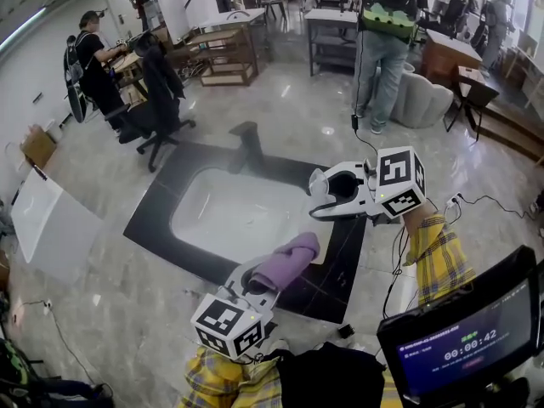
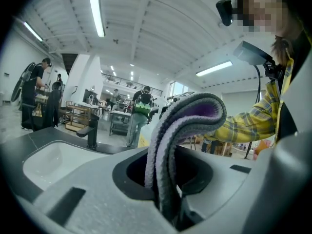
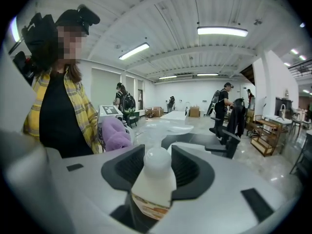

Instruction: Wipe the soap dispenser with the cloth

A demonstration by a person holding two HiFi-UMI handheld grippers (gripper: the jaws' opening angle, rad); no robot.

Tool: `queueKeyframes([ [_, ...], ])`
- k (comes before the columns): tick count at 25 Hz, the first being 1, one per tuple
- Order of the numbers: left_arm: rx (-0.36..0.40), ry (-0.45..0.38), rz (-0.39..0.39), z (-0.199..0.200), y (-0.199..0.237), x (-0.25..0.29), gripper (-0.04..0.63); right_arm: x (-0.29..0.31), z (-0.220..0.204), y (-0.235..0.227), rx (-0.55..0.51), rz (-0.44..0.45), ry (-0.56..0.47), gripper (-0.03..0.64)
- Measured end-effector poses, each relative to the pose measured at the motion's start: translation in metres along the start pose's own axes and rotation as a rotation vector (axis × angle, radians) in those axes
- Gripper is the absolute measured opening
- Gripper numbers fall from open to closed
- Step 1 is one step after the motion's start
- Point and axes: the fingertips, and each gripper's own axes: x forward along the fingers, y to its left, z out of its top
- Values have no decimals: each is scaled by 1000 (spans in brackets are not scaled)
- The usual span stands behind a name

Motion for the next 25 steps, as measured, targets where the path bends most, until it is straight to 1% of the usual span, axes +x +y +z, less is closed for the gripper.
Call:
queueKeyframes([
  [2,-1,-3,-1,0,0,1,72,1,1,-1,10,-36,-16,161],
  [7,-1,-3,-21,2,-3,2,72,-2,2,-5,54,-161,-58,161],
  [16,-10,-7,-41,3,3,2,72,-11,-2,-15,154,-387,-64,161],
  [21,9,1,-67,5,1,-2,72,-18,-4,-18,236,-530,-89,161],
  [25,16,5,-97,5,2,-6,72,-23,-6,-19,302,-668,-106,161],
])
